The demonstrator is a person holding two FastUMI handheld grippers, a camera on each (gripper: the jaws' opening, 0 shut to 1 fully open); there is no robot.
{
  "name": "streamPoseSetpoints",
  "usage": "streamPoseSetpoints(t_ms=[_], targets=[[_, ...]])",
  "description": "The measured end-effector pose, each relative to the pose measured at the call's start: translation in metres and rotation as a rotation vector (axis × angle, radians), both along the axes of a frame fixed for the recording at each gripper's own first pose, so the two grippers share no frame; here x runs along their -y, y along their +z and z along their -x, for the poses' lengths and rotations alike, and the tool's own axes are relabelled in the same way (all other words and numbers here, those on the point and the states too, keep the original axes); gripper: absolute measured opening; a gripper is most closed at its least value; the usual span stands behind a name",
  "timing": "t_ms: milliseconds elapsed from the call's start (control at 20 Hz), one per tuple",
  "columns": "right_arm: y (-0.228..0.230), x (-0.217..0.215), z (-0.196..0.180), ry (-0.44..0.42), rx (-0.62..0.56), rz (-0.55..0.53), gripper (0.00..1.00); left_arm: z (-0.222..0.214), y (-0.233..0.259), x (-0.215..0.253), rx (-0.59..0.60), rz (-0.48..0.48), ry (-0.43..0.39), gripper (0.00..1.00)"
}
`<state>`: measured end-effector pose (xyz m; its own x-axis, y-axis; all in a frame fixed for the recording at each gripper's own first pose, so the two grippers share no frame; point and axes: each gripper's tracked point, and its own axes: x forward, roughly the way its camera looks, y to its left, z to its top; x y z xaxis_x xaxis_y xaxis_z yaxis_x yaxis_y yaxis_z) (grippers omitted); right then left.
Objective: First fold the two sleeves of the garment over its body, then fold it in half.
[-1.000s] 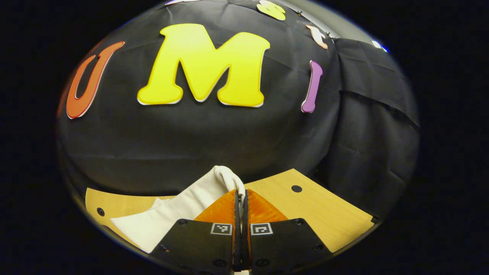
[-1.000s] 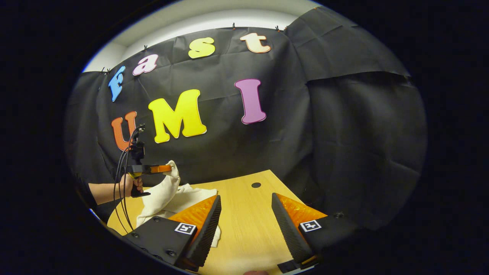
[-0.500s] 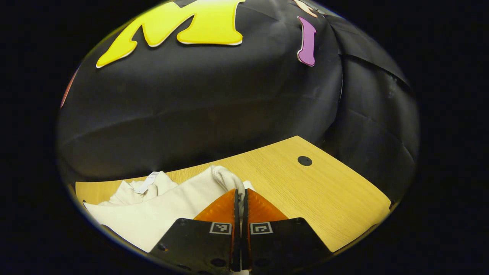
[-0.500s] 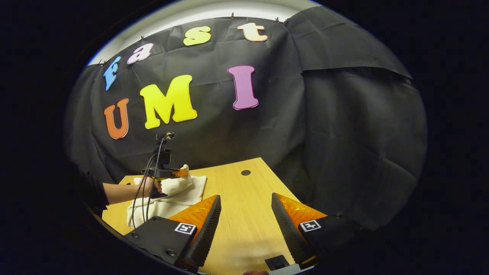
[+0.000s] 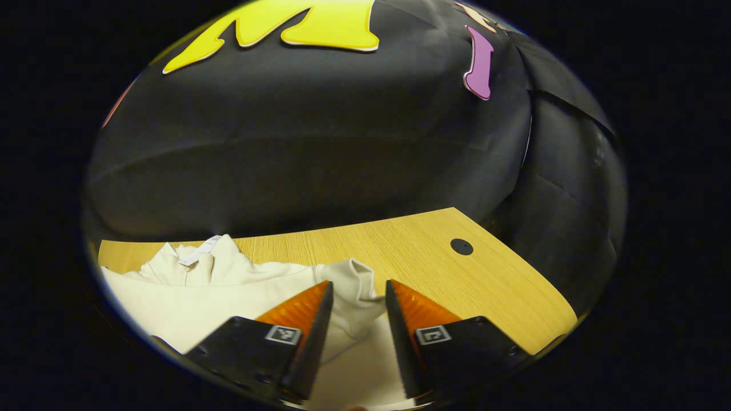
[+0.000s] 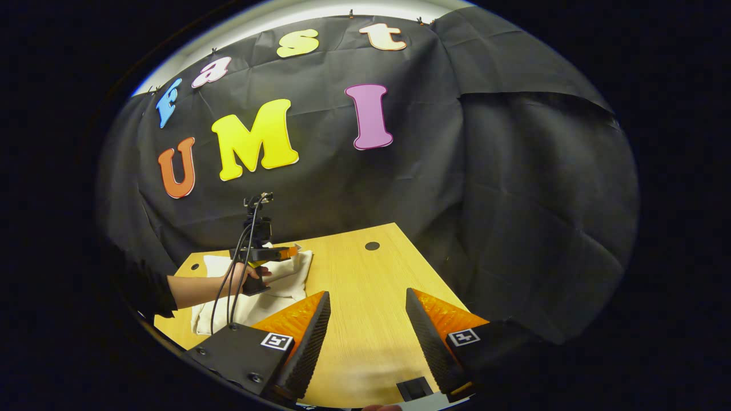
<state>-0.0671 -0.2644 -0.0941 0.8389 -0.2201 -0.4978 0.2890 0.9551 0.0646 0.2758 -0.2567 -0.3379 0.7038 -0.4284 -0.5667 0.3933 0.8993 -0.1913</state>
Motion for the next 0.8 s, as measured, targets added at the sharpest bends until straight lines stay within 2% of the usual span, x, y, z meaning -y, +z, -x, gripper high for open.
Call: streamPoseSetpoints(t_ms=[50, 100, 400, 800], targets=[[0.001, -0.002, -0.002, 0.005, 0.008, 0.001, 0.83, 0.001, 0.004, -0.004, 0.009, 0.000, 0.019, 0.63], [0.003, -0.007, -0.006, 0.017, 0.018, 0.004, 0.83, 0.003, 0.010, -0.009, 0.022, 0.007, 0.039, 0.88], [0.013, -0.043, -0.017, 0.110, 0.058, 0.037, 0.83, 0.018, 0.054, -0.049, 0.086, 0.049, 0.170, 0.99], [0.033, -0.090, -0.036, 0.220, 0.150, 0.047, 0.83, 0.080, 0.151, -0.132, 0.241, 0.008, 0.279, 0.99]])
